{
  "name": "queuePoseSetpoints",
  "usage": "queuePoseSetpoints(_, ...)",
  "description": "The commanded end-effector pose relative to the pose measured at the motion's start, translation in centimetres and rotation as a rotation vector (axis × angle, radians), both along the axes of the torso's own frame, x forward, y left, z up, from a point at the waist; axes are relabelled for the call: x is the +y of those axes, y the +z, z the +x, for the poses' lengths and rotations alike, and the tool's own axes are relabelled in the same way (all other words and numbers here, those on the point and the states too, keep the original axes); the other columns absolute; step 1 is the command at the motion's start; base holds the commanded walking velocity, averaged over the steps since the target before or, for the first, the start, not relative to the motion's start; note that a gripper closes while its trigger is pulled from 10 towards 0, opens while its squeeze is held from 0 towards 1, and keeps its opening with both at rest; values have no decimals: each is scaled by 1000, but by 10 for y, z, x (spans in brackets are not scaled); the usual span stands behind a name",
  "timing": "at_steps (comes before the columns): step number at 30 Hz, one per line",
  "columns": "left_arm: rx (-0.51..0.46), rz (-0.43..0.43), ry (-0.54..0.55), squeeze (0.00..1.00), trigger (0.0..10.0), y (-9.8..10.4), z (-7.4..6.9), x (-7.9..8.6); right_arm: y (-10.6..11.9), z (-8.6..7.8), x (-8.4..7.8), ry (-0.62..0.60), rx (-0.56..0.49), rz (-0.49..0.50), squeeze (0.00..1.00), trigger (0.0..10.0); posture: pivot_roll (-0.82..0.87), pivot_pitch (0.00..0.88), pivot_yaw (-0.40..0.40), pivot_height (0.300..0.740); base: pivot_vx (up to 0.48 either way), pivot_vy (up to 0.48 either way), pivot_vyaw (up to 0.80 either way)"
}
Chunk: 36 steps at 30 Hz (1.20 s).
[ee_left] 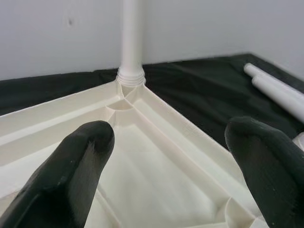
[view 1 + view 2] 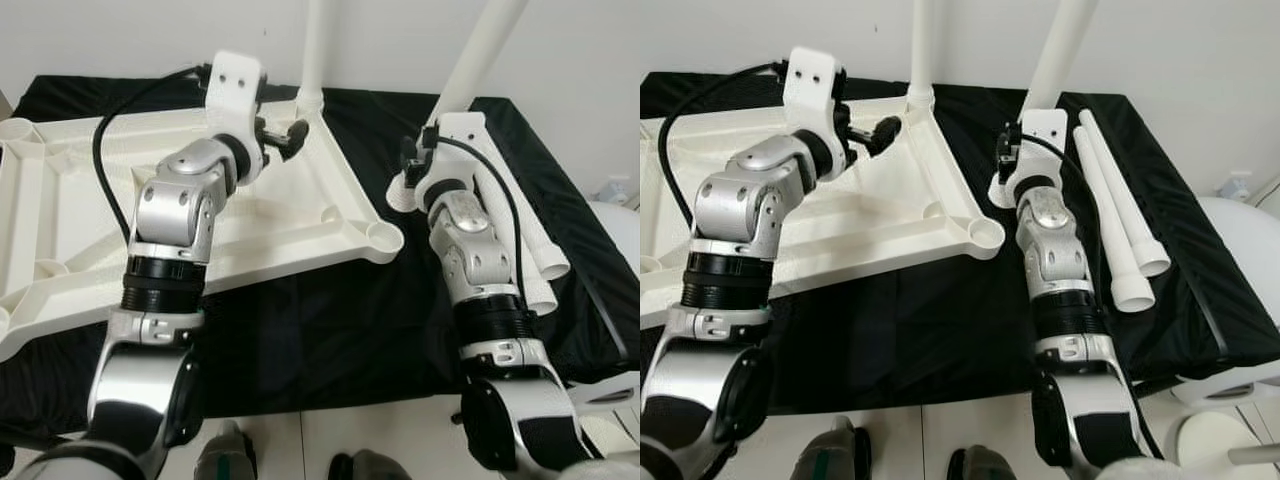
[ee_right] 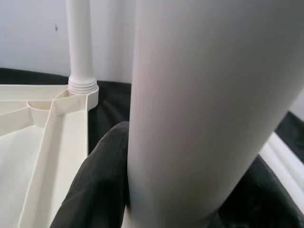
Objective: Building children table
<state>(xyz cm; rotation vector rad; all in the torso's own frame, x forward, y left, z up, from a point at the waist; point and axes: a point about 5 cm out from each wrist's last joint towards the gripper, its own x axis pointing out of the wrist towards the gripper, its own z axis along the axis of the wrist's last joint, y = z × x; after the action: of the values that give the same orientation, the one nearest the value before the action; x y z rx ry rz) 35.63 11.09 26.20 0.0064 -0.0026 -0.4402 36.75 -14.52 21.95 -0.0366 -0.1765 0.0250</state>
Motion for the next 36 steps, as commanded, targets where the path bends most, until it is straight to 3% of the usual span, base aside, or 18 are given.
queuePoseSetpoints(1, -9, -13, 331, 0, 10000, -1, 1, 19, 4, -3, -2, 10, -32, -10, 0, 10000, 76, 36, -74, 740, 0, 0, 0)
queuePoseSetpoints(3, -10, -32, 388, 0, 10000, -3, 0, 25, 5, -5, -2, 21, -43, -8, 0, 10000, 76, 36, -75, 740, 0, 0, 0)
queuePoseSetpoints(6, -28, 35, 533, 0, 10000, -9, -5, 40, 7, -8, -1, 49, -64, -21, 0, 10000, 76, 37, -76, 740, 0, 0, 0)
queuePoseSetpoints(13, -58, 95, 604, 0, 10000, -16, -12, 43, 6, -10, -3, 45, -65, -35, 0, 10000, 75, 41, -76, 740, 0, 0, 0)
queuePoseSetpoints(27, -82, 33, 566, 0, 10000, -37, -26, 43, -1, -17, -1, 90, -94, -48, 0, 10000, 69, 57, -66, 740, 0, 0, 0)
queuePoseSetpoints(32, -152, 90, 525, 0, 10000, -40, -35, 38, -5, -32, 4, 150, -150, -20, 0, 10000, 63, 57, -64, 740, 0, 0, 0)
queuePoseSetpoints(36, -171, 72, 473, 0, 10000, -42, -39, 33, -4, -39, 6, 173, -182, 6, 0, 10000, 67, 57, -64, 740, 0, 0, 0)
